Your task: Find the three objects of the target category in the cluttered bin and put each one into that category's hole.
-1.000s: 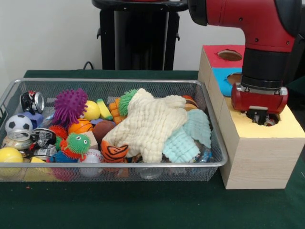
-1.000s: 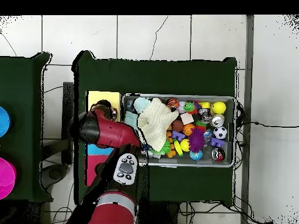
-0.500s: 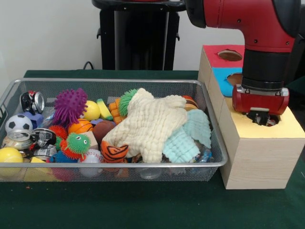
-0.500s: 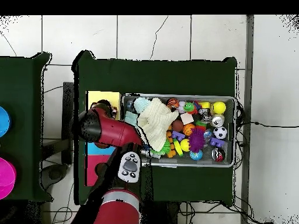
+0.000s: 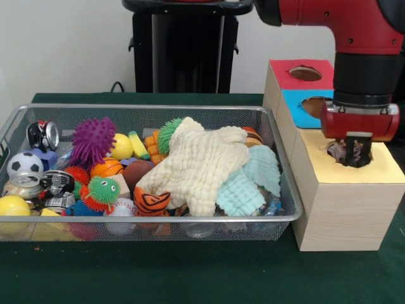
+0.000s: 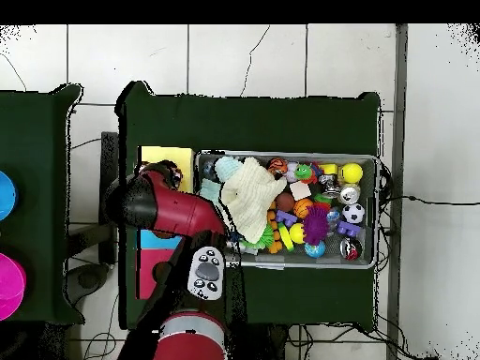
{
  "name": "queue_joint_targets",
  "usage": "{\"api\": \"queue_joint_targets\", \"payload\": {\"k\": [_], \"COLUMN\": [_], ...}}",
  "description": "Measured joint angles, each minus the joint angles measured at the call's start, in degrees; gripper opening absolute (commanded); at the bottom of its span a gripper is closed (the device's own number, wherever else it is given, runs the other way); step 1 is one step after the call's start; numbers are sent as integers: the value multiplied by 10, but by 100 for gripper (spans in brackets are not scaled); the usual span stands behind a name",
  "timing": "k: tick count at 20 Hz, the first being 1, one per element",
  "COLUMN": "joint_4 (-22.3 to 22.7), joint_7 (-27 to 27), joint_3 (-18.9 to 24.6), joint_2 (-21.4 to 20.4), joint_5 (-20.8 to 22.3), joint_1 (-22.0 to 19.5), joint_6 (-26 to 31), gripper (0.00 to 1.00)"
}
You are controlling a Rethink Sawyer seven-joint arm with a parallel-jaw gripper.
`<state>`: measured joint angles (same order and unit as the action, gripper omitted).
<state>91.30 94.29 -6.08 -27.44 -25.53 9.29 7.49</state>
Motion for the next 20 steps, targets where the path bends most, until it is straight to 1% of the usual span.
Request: {"api": "queue_joint_targets", "payload": {"k": [2,3,5,6,10,13,14,18,19,20], "joint_4": [1,3,3,3,3,3,3,3,3,3], "joint_7": [0,0,0,0,0,0,0,0,0,0], "joint_3": [-2,-9,-15,-26,-41,-57,-65,-73,-78,-79], "joint_2": [-6,-16,-24,-36,-52,-73,-86,-103,-118,-123], "joint_5": [1,5,9,18,29,43,52,63,72,75], "joint_1": [2,6,9,15,23,32,36,38,36,35], "joint_6": [6,23,38,63,91,118,130,143,150,153], "gripper": [0,0,0,0,0,0,0,0,0,0]}}
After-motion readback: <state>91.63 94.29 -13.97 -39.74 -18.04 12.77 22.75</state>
